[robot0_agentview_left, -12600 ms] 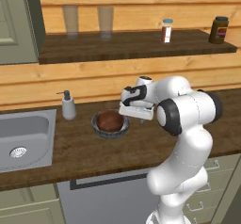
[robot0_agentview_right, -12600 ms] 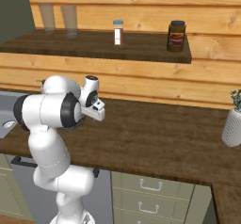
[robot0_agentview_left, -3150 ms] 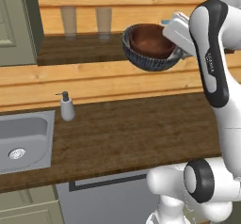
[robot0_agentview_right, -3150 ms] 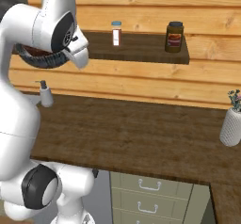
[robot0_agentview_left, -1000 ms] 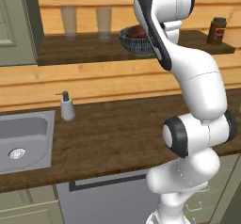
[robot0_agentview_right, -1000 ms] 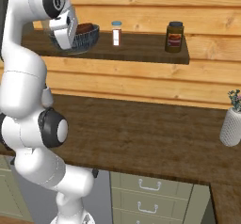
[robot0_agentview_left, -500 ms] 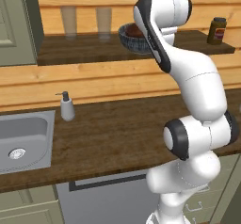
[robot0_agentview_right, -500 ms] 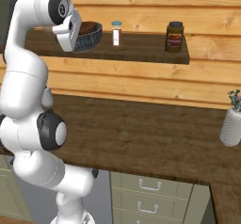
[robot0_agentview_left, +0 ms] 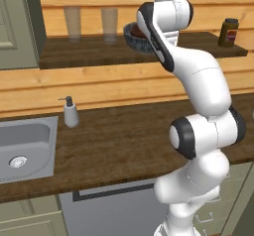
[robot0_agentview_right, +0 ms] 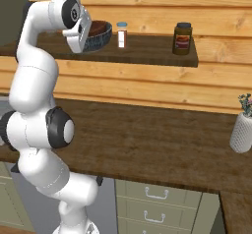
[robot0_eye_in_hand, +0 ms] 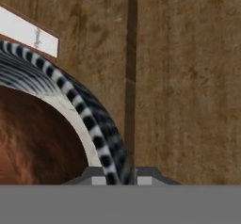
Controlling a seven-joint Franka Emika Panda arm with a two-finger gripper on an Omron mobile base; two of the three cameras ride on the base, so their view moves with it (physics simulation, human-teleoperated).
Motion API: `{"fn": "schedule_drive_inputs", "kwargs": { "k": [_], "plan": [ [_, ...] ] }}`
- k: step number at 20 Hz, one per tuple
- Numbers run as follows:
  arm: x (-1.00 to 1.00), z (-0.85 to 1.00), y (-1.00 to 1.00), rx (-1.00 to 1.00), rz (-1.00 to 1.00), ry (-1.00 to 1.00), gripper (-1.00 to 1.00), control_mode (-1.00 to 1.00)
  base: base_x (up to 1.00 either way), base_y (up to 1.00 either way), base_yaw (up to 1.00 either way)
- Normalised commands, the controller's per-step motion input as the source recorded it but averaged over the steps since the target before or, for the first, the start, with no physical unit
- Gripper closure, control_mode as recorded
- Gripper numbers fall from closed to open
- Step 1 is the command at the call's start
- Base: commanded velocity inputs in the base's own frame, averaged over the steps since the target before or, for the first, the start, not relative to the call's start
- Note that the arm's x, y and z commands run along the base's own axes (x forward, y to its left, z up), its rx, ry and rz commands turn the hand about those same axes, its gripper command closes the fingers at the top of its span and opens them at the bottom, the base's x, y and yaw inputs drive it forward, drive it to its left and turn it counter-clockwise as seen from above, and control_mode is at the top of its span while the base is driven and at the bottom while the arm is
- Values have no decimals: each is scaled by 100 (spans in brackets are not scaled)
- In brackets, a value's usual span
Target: Pick up the bowls on the counter and stack them on top of one another in the open cabinet. Place the smaller bowl on top of the larger bowl.
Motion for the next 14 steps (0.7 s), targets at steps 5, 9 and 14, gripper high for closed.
{"fn": "schedule_drive_inputs", "kwargs": {
  "k": [5,9,14],
  "plan": [
    [41,-1,1,0,0,0,100,-100,0,0,0],
    [12,-5,4,0,0,0,100,-100,0,0,0],
    [0,-45,1,0,0,0,100,-100,0,0,0]
  ]
}}
